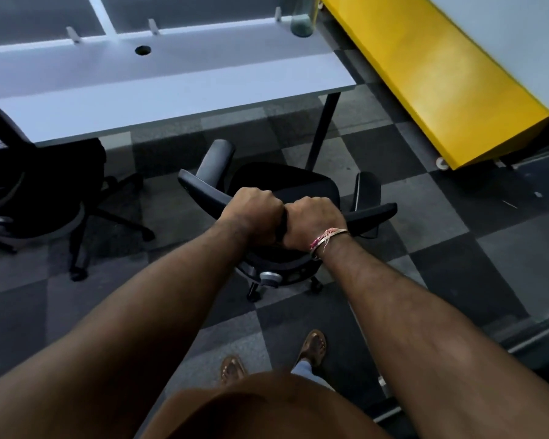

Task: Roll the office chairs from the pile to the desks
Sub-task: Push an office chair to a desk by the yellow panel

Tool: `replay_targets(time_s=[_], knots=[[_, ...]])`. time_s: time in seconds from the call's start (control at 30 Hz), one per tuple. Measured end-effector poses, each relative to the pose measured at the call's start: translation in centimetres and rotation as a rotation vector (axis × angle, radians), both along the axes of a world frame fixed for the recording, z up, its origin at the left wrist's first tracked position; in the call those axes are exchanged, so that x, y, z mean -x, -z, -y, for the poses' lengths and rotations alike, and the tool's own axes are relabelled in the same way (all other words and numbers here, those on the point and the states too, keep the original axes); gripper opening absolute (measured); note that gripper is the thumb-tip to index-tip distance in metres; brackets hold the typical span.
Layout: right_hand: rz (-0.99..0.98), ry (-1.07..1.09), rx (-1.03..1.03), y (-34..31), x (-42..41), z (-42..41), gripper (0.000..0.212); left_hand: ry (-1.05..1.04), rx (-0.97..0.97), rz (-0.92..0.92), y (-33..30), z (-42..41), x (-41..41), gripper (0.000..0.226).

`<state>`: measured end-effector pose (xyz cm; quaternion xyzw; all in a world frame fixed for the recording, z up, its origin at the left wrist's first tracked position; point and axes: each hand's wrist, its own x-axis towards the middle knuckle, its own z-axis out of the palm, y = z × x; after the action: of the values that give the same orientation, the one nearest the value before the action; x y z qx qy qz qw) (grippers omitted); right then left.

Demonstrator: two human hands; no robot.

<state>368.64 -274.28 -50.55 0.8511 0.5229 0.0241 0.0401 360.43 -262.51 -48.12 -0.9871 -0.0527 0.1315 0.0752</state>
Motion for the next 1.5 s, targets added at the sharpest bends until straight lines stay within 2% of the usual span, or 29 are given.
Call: replay_targets(time_s=[0.27,0.6,0.97,1.5], knots=[[0.059,-0.152,-0.001,0.0,-5.1,-0.9,0.048,0.042,0.006,0.020,0.4,-1.1,-3.7,0.019],[0.017,-0.273,0.016,-0.1,-15.1,-4.9,0.026,-0.136,-0.016,0.023,1.1,-3.3,-12.2,0.017],[0.024,-0.348,-0.001,0.3,-23.8,-10.6,0.024,-0.210,-0.001,0.066,1.8,-8.4,-20.1,0.018],[0.039,-0.336,0.029,0.4,-34.7,-23.4,0.019,-0.254,0.058,0.105,2.4,-20.9,-30.9,0.015]])
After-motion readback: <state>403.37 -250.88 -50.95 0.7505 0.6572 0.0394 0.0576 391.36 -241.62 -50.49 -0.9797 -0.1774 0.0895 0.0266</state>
